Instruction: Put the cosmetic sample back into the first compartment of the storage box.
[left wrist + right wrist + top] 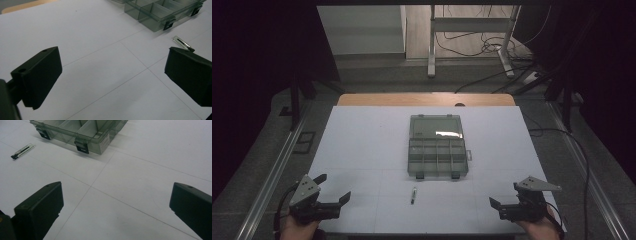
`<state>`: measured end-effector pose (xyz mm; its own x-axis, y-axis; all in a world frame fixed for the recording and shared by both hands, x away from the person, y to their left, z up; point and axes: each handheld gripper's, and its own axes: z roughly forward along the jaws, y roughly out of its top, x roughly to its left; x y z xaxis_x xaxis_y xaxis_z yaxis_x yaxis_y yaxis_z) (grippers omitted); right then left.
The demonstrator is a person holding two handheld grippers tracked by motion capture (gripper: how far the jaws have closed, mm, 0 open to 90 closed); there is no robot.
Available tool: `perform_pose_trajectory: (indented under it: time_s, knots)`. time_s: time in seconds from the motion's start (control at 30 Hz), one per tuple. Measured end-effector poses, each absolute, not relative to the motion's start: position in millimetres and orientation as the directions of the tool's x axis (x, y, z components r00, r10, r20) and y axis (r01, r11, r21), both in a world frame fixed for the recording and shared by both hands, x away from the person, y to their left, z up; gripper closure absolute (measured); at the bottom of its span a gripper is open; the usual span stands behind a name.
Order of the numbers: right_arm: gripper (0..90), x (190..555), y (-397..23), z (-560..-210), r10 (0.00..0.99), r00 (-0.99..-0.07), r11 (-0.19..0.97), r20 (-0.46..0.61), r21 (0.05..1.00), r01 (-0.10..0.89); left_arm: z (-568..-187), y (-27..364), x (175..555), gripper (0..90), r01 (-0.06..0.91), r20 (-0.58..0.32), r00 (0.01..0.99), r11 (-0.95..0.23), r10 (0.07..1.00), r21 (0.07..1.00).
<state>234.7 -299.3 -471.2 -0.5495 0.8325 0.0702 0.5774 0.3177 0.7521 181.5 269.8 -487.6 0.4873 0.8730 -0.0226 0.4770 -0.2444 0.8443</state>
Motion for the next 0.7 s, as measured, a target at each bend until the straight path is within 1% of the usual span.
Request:
perform_pose_trajectory:
  time_s: [0.2,0.7]
  knots:
    - [0.0,235.2,-295.7,-471.7,0.827,-0.56,0.346,0.053,0.737,0.58,-487.7,270.6,181.7,0.7,0.476,-0.031,0.5,-0.244,0.866,0.845]
    - [0.0,237.8,-294.0,-472.6,0.823,-0.566,0.36,0.055,0.72,0.593,-488.1,270.5,182.0,1.4,0.477,-0.033,0.513,-0.252,0.858,0.842]
